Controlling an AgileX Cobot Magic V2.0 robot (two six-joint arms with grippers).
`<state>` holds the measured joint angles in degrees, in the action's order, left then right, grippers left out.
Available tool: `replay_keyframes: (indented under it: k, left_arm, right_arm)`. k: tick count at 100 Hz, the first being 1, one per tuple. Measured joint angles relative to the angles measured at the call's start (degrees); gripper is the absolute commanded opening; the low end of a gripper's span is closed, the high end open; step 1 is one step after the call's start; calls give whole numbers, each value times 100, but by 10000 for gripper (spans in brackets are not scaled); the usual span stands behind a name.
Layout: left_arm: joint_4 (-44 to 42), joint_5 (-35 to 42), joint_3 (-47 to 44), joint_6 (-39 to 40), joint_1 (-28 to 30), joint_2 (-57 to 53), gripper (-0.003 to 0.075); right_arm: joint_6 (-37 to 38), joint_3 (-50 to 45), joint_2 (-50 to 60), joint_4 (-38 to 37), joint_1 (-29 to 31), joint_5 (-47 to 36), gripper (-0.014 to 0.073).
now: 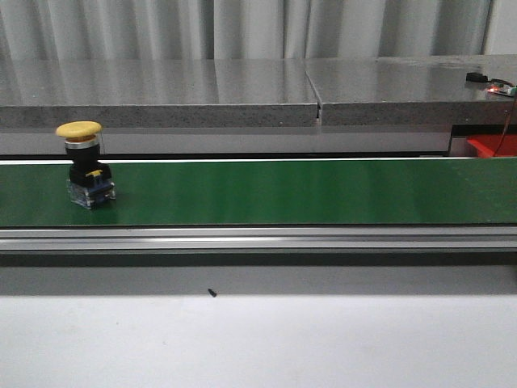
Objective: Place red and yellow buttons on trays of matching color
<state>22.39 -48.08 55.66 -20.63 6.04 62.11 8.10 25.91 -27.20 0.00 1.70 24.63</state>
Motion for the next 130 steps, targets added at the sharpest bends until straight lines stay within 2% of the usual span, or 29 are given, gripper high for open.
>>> replay_keyframes:
  k: [24,44,66,100,130]
  left_arm:
    - [-4,188,-555,26,-175,-861,-19]
    - [-995,476,-1004,1030,-731,-1457,-19]
    - [-1390,754,-1393,1542,-1304,-2104,-19]
    - [-1569,857,-2070,1669,-1361,-3410,-19]
    - [-1569,821,-2070,1682,-1361,-3517,-19]
  right_arm:
    - [0,0,0,0,0,0,-67]
    - [0,0,0,0,0,0,-67]
    - [0,0,0,0,0,0,-67]
    - [0,0,0,0,0,0,-67]
    - [0,0,0,0,0,0,-67]
